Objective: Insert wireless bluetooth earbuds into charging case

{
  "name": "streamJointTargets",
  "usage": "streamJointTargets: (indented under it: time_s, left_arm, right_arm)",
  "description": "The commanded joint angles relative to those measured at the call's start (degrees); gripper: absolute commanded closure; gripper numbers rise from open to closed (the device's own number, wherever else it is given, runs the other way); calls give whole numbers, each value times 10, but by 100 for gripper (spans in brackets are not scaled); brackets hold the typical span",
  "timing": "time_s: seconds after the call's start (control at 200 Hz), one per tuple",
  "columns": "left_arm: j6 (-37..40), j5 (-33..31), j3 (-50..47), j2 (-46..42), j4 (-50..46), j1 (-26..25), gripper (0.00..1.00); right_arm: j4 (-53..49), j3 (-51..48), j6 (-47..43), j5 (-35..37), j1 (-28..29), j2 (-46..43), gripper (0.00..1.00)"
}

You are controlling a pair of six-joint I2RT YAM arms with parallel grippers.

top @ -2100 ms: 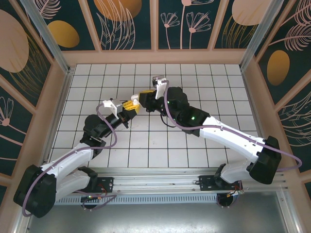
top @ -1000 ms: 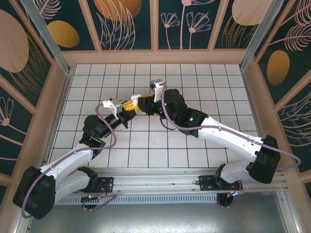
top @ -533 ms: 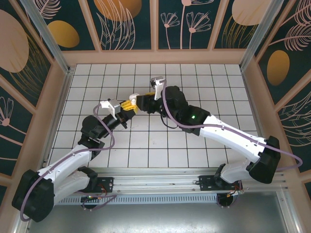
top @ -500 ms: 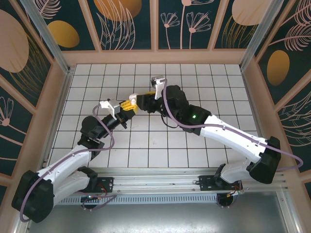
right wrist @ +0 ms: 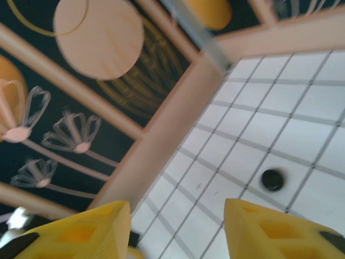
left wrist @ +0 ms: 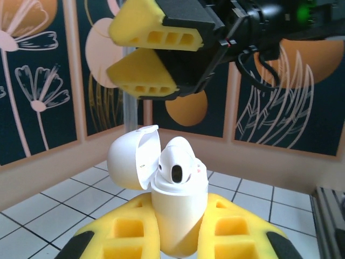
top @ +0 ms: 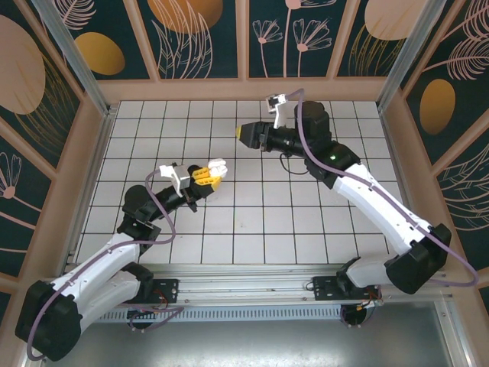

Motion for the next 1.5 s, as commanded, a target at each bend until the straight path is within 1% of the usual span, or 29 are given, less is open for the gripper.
streamJointTargets:
  time_s: [0.0, 0.1, 0.175, 0.255, 0.36, 0.42, 0.495, 0.661, 0.891, 1.031, 1.211, 1.271, 1.316, 1.366, 1.426, 1.491, 1.496]
  left_arm:
    - [16, 45, 25, -2, -11, -3, 100]
    - [9, 48, 29, 7, -7, -3, 100]
    - [0, 49, 27, 13, 4, -3, 100]
    - [-8, 49, 26, 17, 11, -3, 100]
    - [-15, 43, 24, 18, 13, -3, 100]
    - [-17, 37, 23, 19, 10, -3, 100]
    - [-22, 28, 24, 20, 6, -3, 100]
    - [-32, 14, 28, 27, 3, -3, 100]
    - [-46, -11, 30, 34, 2, -2, 100]
    - [-55, -18, 31, 40, 4, -2, 100]
    - [-55, -16, 42, 46, -4, -2, 100]
    - [-51, -18, 48, 48, -16, -2, 100]
    - [-48, -21, 50, 49, -26, -2, 100]
    - [-50, -25, 51, 51, -36, -2, 100]
    - [-71, -31, 59, 61, -51, -2, 100]
    - [-97, -37, 81, 85, -91, -2, 100]
    - [-99, -36, 83, 87, -94, -2, 100]
  right_arm:
    - [32, -2, 33, -152, 0, 35, 55]
    - [38, 7, 40, -219, 2, 66, 60]
    - [75, -3, 61, -273, 5, 77, 62]
    - [95, -8, 74, -307, 9, 83, 65]
    - [97, -8, 70, -327, 9, 82, 70]
    - [97, -6, 67, -339, 10, 78, 71]
    - [84, -2, 53, -352, 12, 74, 71]
    - [1, 17, -11, -361, 21, 73, 71]
    - [-39, 15, -54, -377, 24, 50, 72]
    - [-78, 17, -89, -360, 18, 33, 71]
    - [-86, 3, -92, -330, 0, 26, 71]
    - [-87, 1, -92, -315, -7, 22, 70]
    - [-87, -2, -92, -294, -15, 15, 69]
    - [-88, -8, -92, -265, -26, 4, 66]
    - [-86, -20, -87, -224, -44, -13, 64]
    - [-88, -37, -82, -164, -54, -32, 63]
    - [-88, -39, -82, -159, -62, -33, 63]
